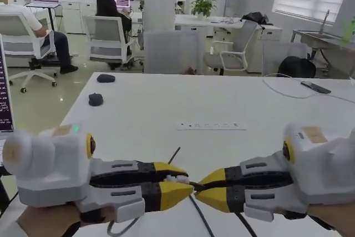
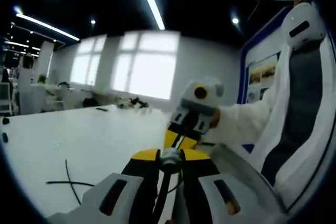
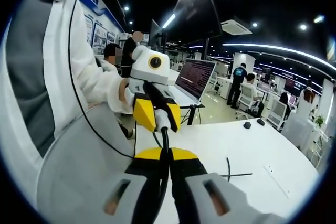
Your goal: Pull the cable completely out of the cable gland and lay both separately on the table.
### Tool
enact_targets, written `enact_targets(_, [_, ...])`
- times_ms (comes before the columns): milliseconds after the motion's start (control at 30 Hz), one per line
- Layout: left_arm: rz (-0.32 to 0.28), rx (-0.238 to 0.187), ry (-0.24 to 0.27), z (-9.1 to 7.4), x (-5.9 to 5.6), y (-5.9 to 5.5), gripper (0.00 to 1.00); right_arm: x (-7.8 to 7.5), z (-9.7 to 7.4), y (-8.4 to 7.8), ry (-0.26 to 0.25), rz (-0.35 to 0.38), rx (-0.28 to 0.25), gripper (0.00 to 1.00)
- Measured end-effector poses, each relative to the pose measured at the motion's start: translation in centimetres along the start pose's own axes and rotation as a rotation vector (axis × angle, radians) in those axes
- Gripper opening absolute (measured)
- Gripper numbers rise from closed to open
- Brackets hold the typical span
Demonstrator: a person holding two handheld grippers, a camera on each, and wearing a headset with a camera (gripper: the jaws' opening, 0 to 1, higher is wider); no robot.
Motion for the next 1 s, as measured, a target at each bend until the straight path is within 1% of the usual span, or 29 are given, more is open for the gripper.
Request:
enact_targets(100, [0.007, 0.006, 0.01, -0.1, -0.1, -0.3, 0.16, 0.0, 0.0, -0.4, 0.002, 0.006, 0.019, 0.02])
enact_targets(200, [0.0, -0.01, 0.017, -0.4, -0.1, -0.5, 0.16, -0.1, -0.1, -0.7, 0.001, 0.005, 0.024, 0.02])
enact_targets(267, [-0.006, -0.016, 0.029, -0.7, 0.1, -0.6, 0.16, -0.4, -0.2, -1.2, -0.004, 0.006, 0.031, 0.02])
enact_targets(367, [-0.016, -0.024, 0.043, -1.1, 0.4, -0.6, 0.16, -0.9, -0.2, -2.4, -0.013, 0.037, 0.059, 0.02])
enact_targets(467, [-0.013, -0.022, 0.051, -1.3, 0.4, -0.6, 0.16, -1.1, -0.1, -3.4, -0.016, 0.048, 0.076, 0.02])
enact_targets(533, [-0.014, -0.021, 0.05, -1.3, 0.4, -0.6, 0.16, -1.3, -0.2, -4.1, -0.018, 0.063, 0.089, 0.02])
enact_targets(700, [-0.013, -0.018, 0.044, -1.3, 0.3, -0.5, 0.16, -1.3, -0.3, -5.4, -0.016, 0.095, 0.109, 0.02])
enact_targets(800, [-0.01, -0.018, 0.039, -1.2, 0.3, -0.5, 0.17, -1.4, -0.5, -6.3, -0.029, 0.102, 0.128, 0.02])
enact_targets(900, [-0.02, -0.035, 0.041, -1.4, 0.4, -0.3, 0.17, -1.7, -0.7, -7.1, -0.045, 0.131, 0.135, 0.02])
enact_targets(933, [-0.03, -0.05, 0.043, -1.6, 0.5, -0.2, 0.17, -1.8, -0.8, -7.4, -0.051, 0.142, 0.139, 0.02])
enact_targets(1000, [-0.036, -0.058, 0.039, -1.7, 0.6, -0.1, 0.17, -1.7, -0.9, -7.5, -0.054, 0.151, 0.141, 0.02])
Point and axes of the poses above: the centre of the closed fingertips' face, and the gripper's own axes: z roughly forward along the fingers, x roughly to its left, y roughly out of its top, the point moved 6 cm from there along -z, roughly backward along the fingers, and after that the axes turned 12 degrees about x, right-handed, at the moved point
